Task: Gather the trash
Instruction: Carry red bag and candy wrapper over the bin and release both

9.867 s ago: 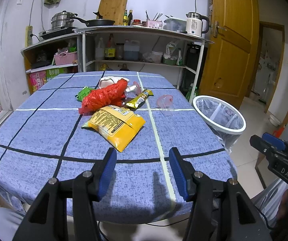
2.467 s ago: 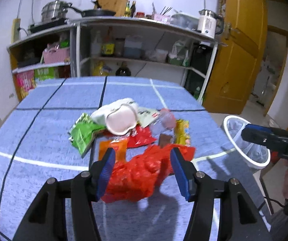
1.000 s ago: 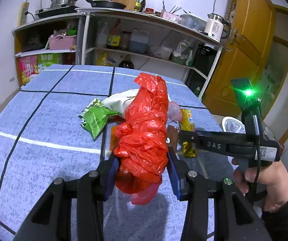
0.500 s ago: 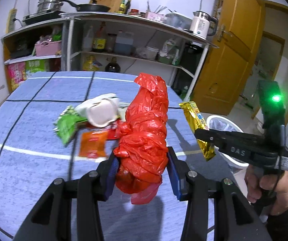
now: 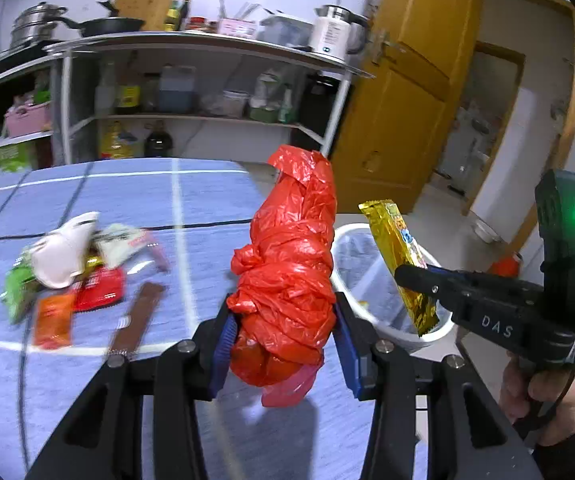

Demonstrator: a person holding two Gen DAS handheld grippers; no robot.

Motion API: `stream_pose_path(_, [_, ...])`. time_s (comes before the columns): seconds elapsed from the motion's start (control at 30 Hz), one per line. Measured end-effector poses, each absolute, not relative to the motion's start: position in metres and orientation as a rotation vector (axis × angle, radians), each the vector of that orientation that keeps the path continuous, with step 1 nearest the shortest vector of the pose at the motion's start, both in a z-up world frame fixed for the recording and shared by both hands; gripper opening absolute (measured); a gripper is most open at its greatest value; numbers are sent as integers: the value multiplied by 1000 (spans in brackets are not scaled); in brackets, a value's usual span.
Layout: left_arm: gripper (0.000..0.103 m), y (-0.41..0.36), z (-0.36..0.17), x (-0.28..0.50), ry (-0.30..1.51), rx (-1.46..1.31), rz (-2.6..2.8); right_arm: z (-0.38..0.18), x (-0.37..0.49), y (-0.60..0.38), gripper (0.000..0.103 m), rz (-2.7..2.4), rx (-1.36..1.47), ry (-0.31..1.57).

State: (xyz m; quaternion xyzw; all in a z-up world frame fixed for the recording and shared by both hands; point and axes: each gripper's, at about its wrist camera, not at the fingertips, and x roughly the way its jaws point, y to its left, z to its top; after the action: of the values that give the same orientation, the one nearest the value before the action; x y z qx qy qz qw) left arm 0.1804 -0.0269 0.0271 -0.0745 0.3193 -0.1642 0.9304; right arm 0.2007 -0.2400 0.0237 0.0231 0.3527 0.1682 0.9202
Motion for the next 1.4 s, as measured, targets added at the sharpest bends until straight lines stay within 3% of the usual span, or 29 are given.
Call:
stream_pose_path(0.53, [48, -129, 21, 228, 707, -87, -470, 13, 204, -328, 10, 199, 117, 731])
stream_pose_path(1.0, [50, -161, -5, 270, 809, -91, -507, -17, 236, -346, 11, 116, 135, 804])
stream_pose_path(1.17, [59, -163, -13, 275, 835, -108, -510, -25, 241, -352, 18, 88, 139, 824])
stream_pose_path(1.4, [60, -155, -4, 265, 803, -144, -522, -16, 237, -350, 29, 97, 130, 797])
